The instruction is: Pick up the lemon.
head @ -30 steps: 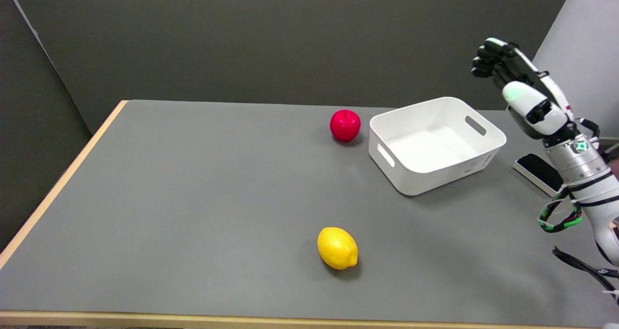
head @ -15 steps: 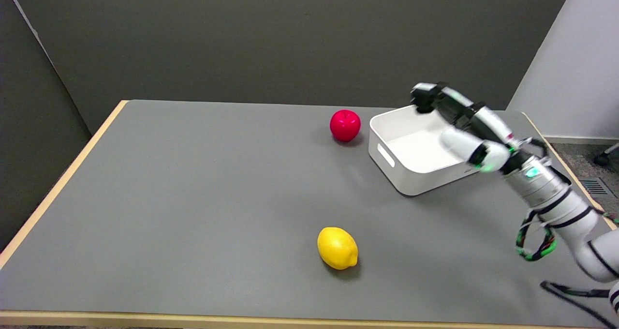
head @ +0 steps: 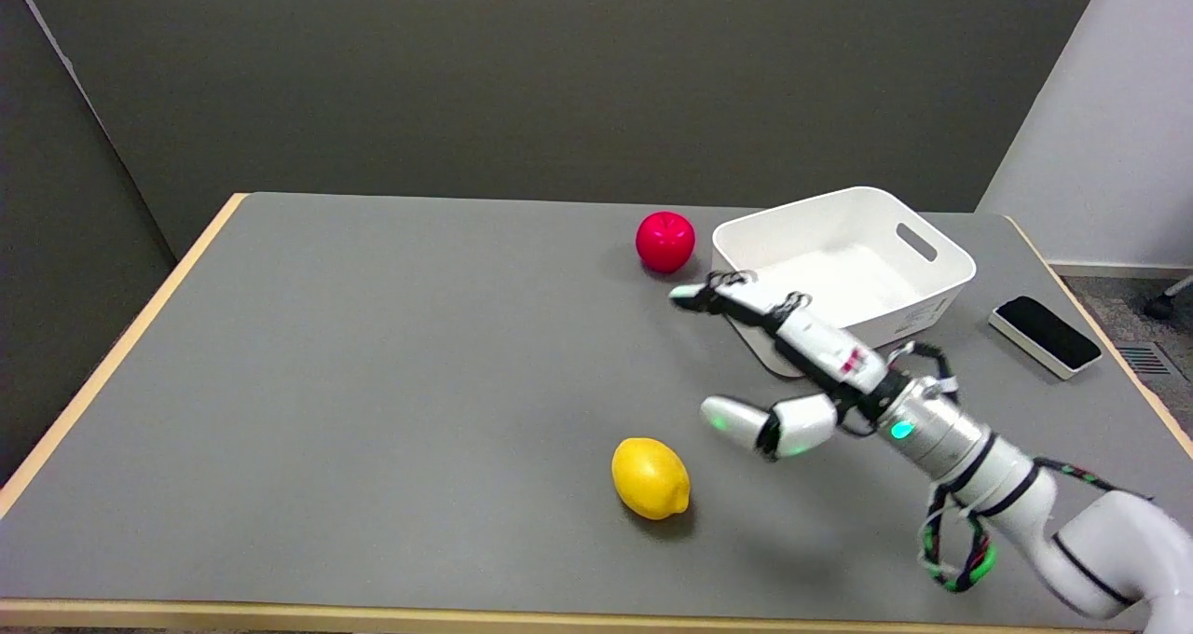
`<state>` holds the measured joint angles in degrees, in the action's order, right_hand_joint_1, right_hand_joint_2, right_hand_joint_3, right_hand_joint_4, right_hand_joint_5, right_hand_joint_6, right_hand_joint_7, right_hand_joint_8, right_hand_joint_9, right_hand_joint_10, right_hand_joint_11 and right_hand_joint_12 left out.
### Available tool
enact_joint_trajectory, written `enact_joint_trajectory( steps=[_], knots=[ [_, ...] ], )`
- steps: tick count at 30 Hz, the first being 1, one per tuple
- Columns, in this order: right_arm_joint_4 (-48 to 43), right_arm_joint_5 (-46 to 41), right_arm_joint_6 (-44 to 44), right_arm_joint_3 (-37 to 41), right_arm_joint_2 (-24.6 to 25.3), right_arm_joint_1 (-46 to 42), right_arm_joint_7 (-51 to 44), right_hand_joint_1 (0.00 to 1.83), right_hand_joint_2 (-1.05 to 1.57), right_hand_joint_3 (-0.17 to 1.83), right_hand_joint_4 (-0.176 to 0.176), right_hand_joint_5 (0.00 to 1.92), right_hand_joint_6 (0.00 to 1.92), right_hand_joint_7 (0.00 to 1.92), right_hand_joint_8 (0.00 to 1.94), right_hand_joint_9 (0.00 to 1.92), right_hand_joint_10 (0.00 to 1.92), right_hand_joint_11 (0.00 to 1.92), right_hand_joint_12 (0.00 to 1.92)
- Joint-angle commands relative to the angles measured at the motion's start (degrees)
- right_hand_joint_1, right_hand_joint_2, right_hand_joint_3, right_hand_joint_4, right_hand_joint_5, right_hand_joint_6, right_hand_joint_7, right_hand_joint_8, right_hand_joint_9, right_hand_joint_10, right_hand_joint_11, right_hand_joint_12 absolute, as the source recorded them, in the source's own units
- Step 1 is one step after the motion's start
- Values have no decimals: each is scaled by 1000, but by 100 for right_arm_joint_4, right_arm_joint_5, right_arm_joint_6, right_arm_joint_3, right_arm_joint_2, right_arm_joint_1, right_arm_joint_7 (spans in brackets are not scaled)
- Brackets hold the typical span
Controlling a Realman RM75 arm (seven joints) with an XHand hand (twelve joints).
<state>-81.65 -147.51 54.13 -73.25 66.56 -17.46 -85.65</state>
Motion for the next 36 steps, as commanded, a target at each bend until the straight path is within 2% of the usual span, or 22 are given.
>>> enact_joint_trajectory(
  steps=[1, 6, 19, 36],
  knots=[
    [-1319, 29, -1424, -1673, 223, -726, -2999, 443, 592, 925, -95, 190, 462, 254, 456, 141, 756, -1, 1109],
    [-1177, -8, -1611, -1793, 220, -680, -2959, 490, 630, 808, -94, 210, 419, 292, 414, 145, 807, -1, 1163],
    [-880, -16, -2028, -1880, 204, -606, -2811, 481, 633, 803, -95, 209, 417, 292, 422, 152, 818, -1, 1179],
    [-469, -16, -1977, -1889, 85, -315, -2408, 493, 640, 810, -86, 212, 419, 293, 423, 163, 823, 5, 1207]
  ],
)
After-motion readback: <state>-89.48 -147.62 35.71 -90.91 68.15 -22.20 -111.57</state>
